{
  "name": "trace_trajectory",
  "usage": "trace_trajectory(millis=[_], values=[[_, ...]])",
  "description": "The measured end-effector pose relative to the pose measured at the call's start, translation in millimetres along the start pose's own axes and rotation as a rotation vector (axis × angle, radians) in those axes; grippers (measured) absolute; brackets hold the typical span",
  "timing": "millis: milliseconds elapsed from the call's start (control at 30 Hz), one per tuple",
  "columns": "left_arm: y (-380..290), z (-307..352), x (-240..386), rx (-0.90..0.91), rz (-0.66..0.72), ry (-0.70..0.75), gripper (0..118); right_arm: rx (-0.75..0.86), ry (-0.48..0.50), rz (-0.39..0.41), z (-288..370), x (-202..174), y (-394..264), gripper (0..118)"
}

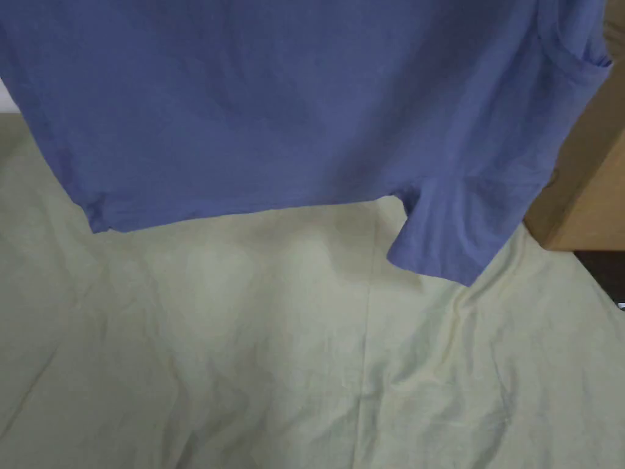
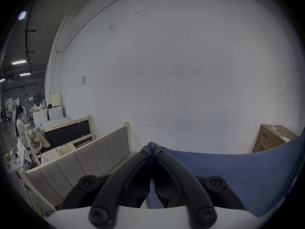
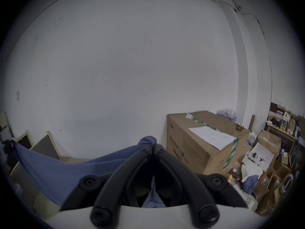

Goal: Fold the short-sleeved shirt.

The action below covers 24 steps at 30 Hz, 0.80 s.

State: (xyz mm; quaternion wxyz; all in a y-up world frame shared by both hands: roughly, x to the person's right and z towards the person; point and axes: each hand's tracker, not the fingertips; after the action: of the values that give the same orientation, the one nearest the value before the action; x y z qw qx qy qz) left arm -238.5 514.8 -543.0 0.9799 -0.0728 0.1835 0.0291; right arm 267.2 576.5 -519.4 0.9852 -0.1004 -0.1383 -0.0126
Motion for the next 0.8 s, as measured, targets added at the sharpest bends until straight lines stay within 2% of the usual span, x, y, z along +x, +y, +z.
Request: trace_trajectory(millis=[67,233,333,367,533,667,800], values=[[-2.2,-22.8,7.4,0.014,0.018,0.014,1,0.01,-0.001,0.008,-25.3,-6.8,5.7,1],[-13.9,-56.5,14.8,0.103,0.081,0.027,1,0.08,-0.04,0.041,-35.0,-42.1,-12.9,1],[-22.0,-67.2,16.2,0.091,0.084,0.037,1,0.098,-0.044,0.071,-42.0,-54.5,-25.1,1],[-27.1,-69.5,15.6,0.082,0.087,0.042,1,0.097,-0.047,0.074,-59.8,-49.8,-22.2,1],[-62.5,-65.1,7.1,0.018,0.092,0.03,1,0.066,-0.027,0.003,-60.4,-36.4,-49.3,1],[-100.8,-37.8,2.6,-0.037,0.096,-0.005,1,0.015,-0.007,-0.045,-33.6,-14.6,-91.8,1],[-144.2,1.0,-11.1,-0.09,0.037,-0.059,1,-0.061,0.012,-0.041,1.7,13.6,-145.6,1]])
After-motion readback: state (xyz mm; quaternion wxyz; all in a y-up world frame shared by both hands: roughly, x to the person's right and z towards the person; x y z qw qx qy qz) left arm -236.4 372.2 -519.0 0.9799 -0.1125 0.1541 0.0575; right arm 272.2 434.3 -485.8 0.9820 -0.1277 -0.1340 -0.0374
